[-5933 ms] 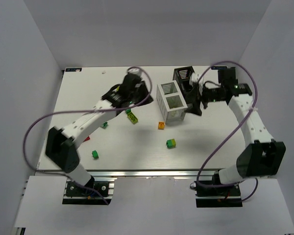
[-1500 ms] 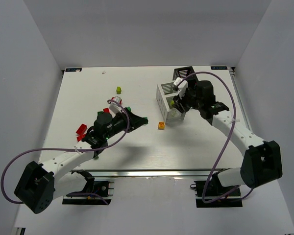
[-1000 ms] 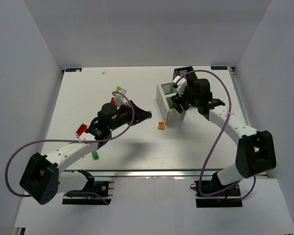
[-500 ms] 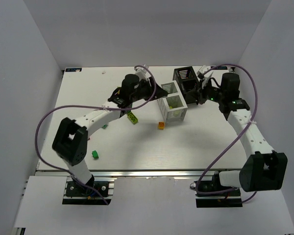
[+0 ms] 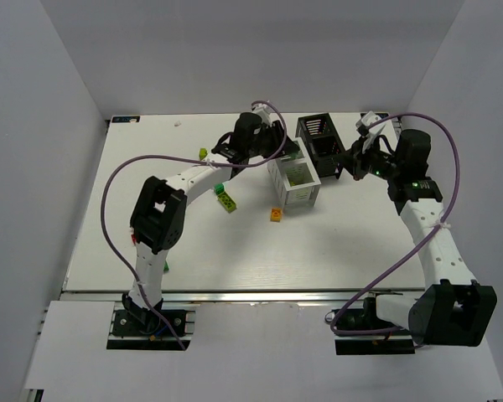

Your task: Sort the legos into containers by color

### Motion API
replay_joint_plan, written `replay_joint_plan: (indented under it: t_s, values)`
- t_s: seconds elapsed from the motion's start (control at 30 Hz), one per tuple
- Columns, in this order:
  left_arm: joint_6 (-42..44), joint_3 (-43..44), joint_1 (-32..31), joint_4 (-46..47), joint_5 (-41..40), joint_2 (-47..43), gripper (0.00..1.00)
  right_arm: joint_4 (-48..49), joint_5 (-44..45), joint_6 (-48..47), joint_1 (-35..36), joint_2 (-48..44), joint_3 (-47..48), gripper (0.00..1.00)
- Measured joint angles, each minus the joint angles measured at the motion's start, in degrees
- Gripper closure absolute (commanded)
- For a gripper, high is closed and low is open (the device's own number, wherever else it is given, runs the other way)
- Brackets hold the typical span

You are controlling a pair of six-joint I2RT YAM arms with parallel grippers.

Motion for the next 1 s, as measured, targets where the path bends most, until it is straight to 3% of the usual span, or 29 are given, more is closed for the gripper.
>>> replay_joint_plan:
  t_s: [0.2,0.43,0.47,0.57,0.87,1.0]
  values:
    - [1.9,5.9,-0.1,-4.2,-2.4,4.1,0.61,-0.3,-0.5,1.0,0.0,0.1,-0.3,1.00]
    - [3.3,8.3,-0.1,-7.7,-5.6,6.1,0.45,-0.3,-1.3,1.5,0.0,0.2,-0.5,1.00]
    - [3.4,8.9,-0.1,-8.3,-5.8,6.5,0.38,-0.3,-1.4,1.5,0.0,0.2,-0.6,1.00]
    - [3.5,10.2,-0.1,-9.2,-6.0,7.0,0.35,-0.9,-1.5,1.5,0.0,0.3,-1.1,1.00]
    - [3.7,11.8,-0.1,-10.0,-6.1,7.1,0.33,-1.6,-2.1,1.5,0.0,0.9,-1.2,0.96]
    - [3.8,11.8,-0.1,-10.6,-6.2,7.0,0.40,-1.6,-2.3,1.3,0.0,1.0,-1.2,0.82]
